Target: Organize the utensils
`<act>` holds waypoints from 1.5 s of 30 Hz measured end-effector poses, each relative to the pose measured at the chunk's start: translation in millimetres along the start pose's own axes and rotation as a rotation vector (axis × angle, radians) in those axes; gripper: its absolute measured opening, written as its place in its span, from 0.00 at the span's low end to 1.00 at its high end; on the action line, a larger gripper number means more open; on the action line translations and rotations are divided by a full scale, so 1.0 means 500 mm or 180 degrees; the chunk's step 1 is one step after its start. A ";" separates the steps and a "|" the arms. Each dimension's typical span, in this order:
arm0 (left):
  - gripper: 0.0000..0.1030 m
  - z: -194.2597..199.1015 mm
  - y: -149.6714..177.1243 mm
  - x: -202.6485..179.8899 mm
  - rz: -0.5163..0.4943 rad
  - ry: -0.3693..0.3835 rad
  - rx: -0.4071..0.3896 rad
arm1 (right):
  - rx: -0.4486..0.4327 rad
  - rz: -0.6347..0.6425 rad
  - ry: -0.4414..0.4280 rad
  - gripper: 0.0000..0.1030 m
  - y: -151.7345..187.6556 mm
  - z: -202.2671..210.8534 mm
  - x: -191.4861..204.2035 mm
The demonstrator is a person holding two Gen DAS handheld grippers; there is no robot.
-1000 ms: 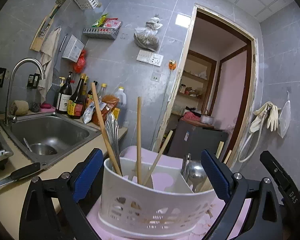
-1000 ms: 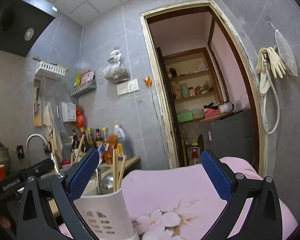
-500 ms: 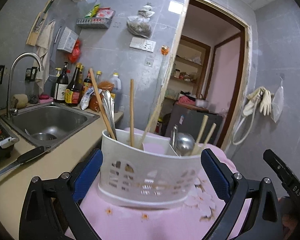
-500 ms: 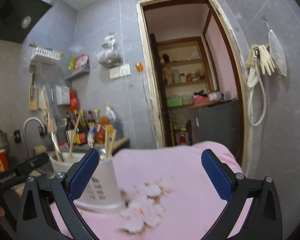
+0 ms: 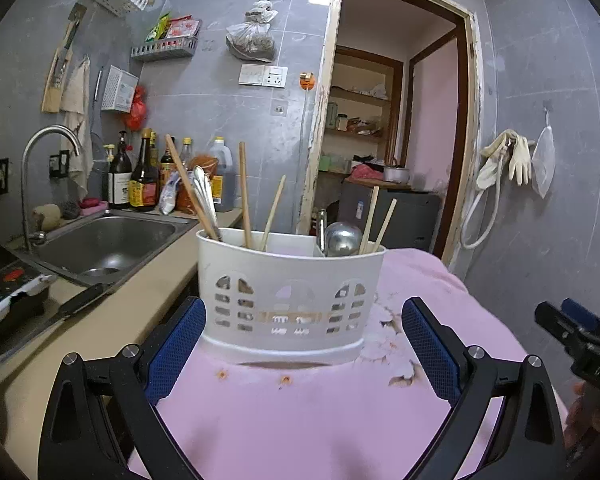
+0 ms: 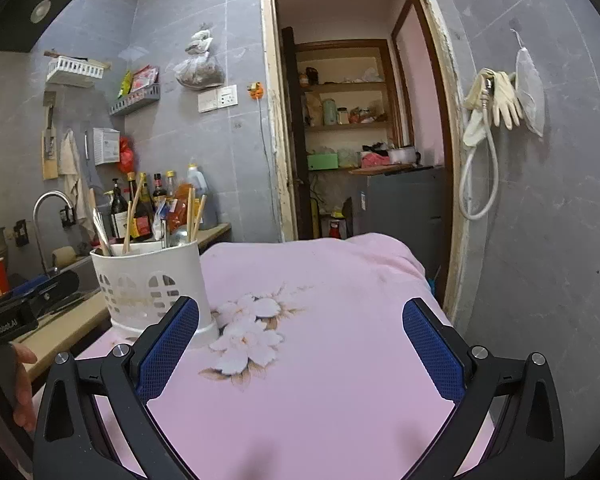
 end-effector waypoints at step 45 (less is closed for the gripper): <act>0.93 0.130 0.091 0.022 0.0067 -0.0507 -0.0208 | -0.0161 0.0168 0.0401 1.00 0.065 0.127 0.057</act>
Point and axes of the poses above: each gripper's, at about its wrist camera, not at the fingertips, and z roughly against the way its jaws point, x to its left, y to its underside, the point moved 2 cm from there along -z, roughly the way its jaws point, and after that the axes turned 6 degrees about z, right-handed, at the moved point
